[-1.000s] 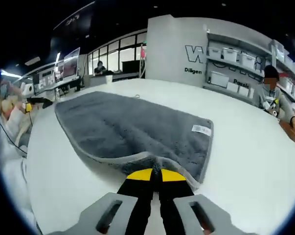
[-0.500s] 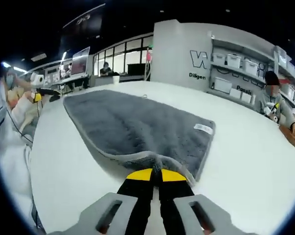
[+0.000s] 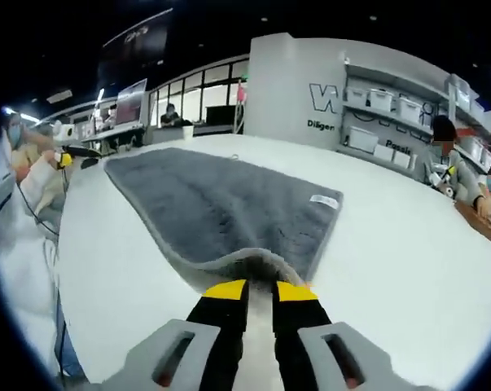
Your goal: Open the folded towel by lifting each exposed corner and separating the folded layers until the towel lies flat within the target outline without major curled edges
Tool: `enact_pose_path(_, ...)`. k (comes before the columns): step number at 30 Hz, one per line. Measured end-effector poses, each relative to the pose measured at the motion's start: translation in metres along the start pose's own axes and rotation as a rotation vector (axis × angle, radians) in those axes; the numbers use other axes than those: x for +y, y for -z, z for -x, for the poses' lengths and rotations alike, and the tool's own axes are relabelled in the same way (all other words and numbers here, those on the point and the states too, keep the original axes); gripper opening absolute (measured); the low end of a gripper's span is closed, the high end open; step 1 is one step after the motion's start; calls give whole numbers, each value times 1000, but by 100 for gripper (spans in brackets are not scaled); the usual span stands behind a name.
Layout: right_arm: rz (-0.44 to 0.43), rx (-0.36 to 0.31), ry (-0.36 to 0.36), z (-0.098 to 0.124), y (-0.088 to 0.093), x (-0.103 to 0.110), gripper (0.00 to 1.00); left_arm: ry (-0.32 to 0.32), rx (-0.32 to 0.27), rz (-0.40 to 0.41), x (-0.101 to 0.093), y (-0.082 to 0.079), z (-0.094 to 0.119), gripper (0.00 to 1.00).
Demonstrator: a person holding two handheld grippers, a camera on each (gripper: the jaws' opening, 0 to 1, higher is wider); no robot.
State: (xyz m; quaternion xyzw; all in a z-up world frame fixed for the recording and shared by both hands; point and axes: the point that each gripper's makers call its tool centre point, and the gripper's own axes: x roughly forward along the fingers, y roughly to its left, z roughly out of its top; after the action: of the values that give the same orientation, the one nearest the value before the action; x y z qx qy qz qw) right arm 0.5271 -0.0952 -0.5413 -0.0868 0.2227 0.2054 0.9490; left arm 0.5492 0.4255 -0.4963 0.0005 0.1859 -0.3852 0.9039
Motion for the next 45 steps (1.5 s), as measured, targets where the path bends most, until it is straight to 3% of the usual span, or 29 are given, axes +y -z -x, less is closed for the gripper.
enact_pose_path(9,-35,-72,57,31,-27,-4,30,10,-2,6,-1,3,-1,98)
enact_pose_path(15,-44,-123,3,35,-55,18,49,21,5,-3,-2,5,-2,99)
enact_pose_path(21,-24,-132,-74,31,-73,40,67,24,4,-8,-2,5,-1,99)
enact_pose_path(28,-2,-133,-151,28,-85,59,82,18,-2,0,1,7,1,99)
enact_pose_path(33,8,-122,-156,26,-87,62,100,17,-1,3,2,8,1,99)
enact_pose_path(45,14,-91,-188,8,-95,60,100,21,3,13,5,12,-1,99)
